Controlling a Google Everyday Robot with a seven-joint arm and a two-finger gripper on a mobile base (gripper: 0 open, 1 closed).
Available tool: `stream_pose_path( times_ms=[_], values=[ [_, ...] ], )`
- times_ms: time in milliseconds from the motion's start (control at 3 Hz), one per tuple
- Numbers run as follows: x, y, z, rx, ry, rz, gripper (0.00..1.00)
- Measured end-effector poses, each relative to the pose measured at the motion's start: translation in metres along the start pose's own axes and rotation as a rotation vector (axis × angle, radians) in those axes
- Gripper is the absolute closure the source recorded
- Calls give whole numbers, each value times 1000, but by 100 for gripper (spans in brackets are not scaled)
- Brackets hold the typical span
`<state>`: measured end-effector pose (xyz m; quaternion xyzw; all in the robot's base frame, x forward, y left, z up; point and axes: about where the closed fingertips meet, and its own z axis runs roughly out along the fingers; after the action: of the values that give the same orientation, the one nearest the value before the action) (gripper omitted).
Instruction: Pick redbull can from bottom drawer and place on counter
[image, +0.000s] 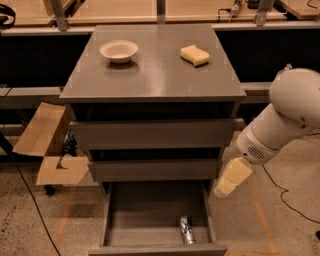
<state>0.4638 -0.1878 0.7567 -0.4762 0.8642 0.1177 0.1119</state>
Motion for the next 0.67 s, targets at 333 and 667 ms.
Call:
stream_pose_path(
  times_ms=[333,667],
  values=[
    [6,-4,51,-4,3,78,0],
    [5,-6,55,6,-7,90,0]
  ],
)
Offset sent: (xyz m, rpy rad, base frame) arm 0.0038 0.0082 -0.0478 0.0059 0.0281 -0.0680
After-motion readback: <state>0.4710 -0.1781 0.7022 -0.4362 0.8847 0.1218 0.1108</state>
